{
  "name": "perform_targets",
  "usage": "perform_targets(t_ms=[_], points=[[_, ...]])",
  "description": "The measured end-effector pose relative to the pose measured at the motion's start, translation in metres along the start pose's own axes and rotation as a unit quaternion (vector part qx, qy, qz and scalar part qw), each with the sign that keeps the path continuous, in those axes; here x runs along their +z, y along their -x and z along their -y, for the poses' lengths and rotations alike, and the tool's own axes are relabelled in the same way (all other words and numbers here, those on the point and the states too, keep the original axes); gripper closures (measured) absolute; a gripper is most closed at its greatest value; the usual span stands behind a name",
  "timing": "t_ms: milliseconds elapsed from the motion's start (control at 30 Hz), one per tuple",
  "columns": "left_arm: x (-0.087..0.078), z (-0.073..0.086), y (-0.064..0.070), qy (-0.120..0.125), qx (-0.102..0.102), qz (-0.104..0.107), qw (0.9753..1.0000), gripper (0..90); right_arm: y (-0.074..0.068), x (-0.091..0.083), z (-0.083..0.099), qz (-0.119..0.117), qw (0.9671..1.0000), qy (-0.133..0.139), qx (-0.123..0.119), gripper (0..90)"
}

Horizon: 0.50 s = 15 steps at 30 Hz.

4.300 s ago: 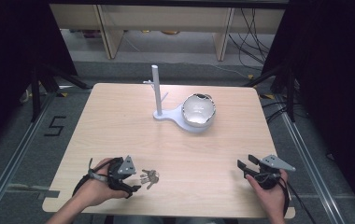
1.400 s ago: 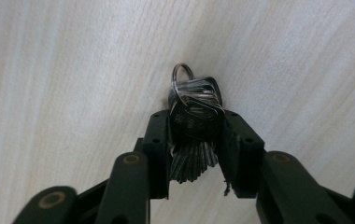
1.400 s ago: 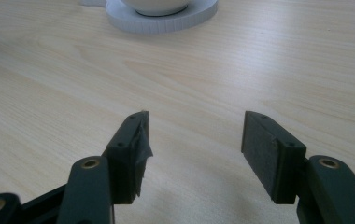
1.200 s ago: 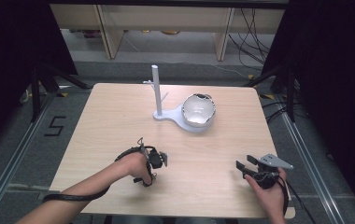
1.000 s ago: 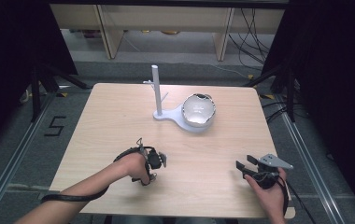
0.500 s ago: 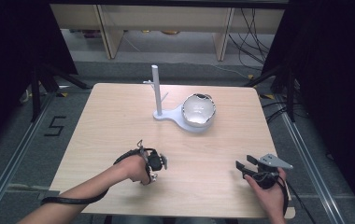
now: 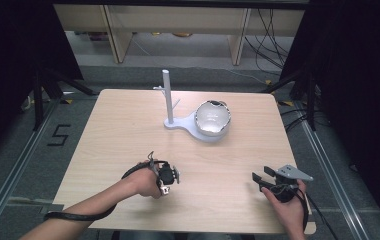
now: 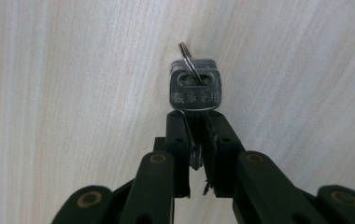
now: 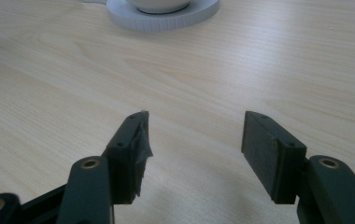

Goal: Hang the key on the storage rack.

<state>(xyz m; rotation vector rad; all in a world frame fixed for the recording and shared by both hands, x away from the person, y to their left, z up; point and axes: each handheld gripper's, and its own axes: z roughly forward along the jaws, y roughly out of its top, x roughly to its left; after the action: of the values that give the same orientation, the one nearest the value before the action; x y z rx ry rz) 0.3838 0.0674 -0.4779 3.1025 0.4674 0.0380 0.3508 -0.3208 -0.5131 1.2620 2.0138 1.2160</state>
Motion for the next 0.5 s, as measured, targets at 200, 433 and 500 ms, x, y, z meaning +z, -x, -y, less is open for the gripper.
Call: perform_targets(t_ms=[200, 433, 500], points=[[-0.001, 0.000, 0.000, -0.003, 0.001, -0.001, 1.0000, 80.7, 0.001, 0.000, 0.000, 0.000, 1.0000, 0.001, -0.001, 42.6], [-0.009, 0.000, -0.001, -0.002, 0.005, -0.006, 1.0000, 80.7, 0.001, 0.001, 0.000, 0.000, 1.0000, 0.000, -0.001, 42.7], [-0.013, -0.001, -0.002, -0.006, 0.007, -0.011, 0.9999, 80.7, 0.001, 0.001, 0.000, 0.001, 1.0000, -0.001, -0.001, 42.7]])
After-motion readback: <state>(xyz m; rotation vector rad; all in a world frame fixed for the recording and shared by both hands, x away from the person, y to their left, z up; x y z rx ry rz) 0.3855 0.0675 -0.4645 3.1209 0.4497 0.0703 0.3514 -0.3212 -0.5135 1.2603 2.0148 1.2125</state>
